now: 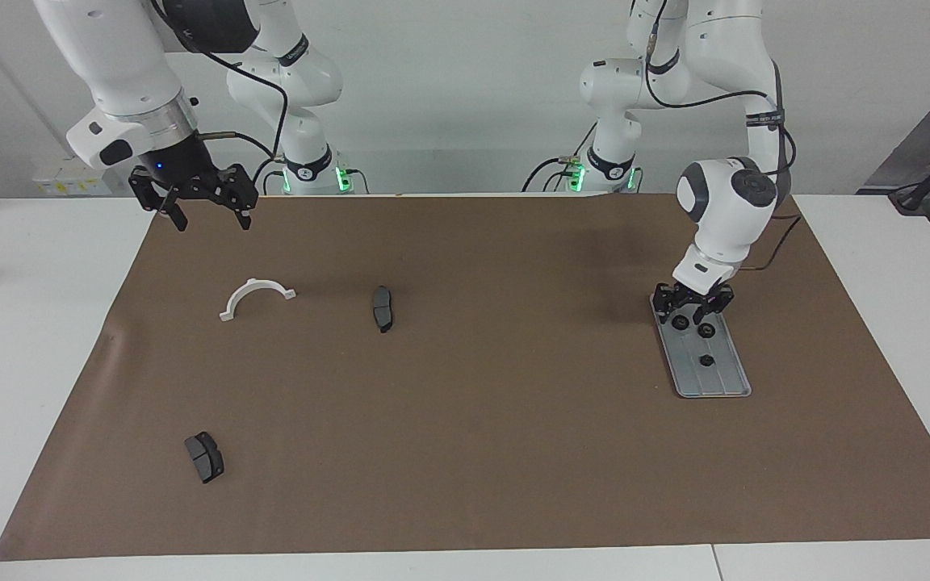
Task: Place bearing gear from tray to pile
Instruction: 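Reach the left gripper down to the black gears on the silver tray, then grasp a black gear from the tray with the left gripper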
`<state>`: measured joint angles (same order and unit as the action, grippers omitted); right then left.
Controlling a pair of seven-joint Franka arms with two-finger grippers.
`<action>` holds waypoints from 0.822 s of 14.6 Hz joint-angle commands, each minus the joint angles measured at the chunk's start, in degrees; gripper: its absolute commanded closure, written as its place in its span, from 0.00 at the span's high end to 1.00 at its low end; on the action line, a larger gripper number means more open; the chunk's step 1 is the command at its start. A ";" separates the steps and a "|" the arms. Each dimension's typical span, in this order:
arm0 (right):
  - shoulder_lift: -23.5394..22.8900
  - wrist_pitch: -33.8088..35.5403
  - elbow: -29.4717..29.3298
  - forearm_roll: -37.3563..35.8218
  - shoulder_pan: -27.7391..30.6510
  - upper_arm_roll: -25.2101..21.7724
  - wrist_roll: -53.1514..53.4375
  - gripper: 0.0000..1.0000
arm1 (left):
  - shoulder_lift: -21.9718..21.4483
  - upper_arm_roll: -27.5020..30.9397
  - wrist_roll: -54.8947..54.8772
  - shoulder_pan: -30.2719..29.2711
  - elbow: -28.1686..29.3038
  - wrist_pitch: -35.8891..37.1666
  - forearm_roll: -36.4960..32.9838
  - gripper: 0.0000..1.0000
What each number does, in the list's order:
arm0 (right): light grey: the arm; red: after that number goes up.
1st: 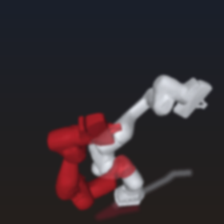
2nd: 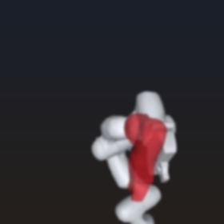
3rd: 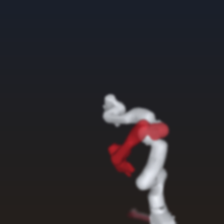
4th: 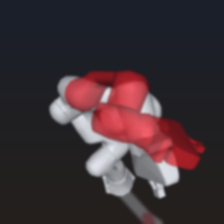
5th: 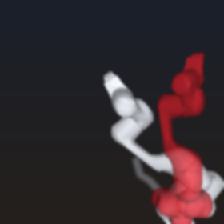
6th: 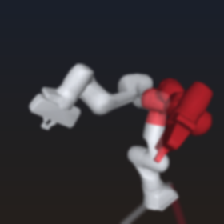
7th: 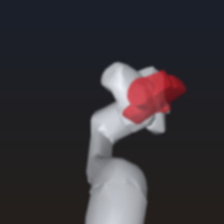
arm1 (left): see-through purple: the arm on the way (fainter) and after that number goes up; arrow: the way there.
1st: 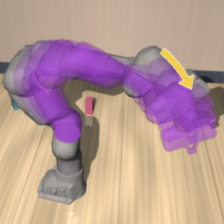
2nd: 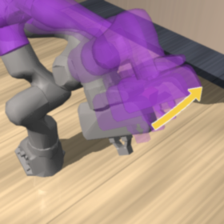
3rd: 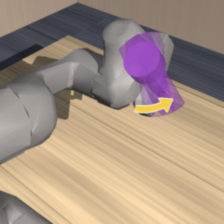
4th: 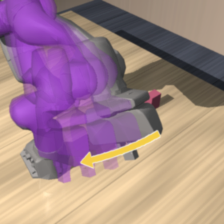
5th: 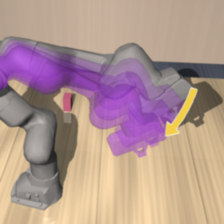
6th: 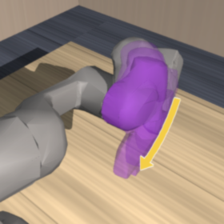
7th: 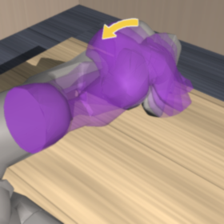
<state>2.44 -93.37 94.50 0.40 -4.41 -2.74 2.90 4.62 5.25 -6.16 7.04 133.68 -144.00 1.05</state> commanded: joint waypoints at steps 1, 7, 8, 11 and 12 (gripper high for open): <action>0.55 1.09 0.07 0.83 0.37 0.11 -0.88 1.00 | -0.05 0.46 0.88 -0.01 0.70 -0.93 -0.61 0.70; 0.55 1.09 0.07 0.83 0.37 0.11 -0.88 1.00 | 0.91 0.46 1.06 0.16 0.97 -1.46 -0.61 0.69; 0.55 1.09 -0.02 0.83 0.37 0.11 -0.88 1.00 | 1.18 0.46 1.06 0.25 0.97 -1.63 -0.61 0.68; 0.55 1.09 0.07 0.83 0.37 0.11 -0.88 1.00 | 1.18 0.46 0.97 -0.10 0.88 -1.28 -0.61 0.61; 0.55 1.17 0.07 0.83 0.37 0.11 -0.88 1.00 | 1.18 0.46 0.97 -0.10 0.70 -1.11 -0.61 0.53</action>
<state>2.44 -93.37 94.50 0.40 -4.41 -2.74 2.90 5.93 5.52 -6.09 7.01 133.85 -144.13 1.05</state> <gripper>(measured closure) 0.000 0.357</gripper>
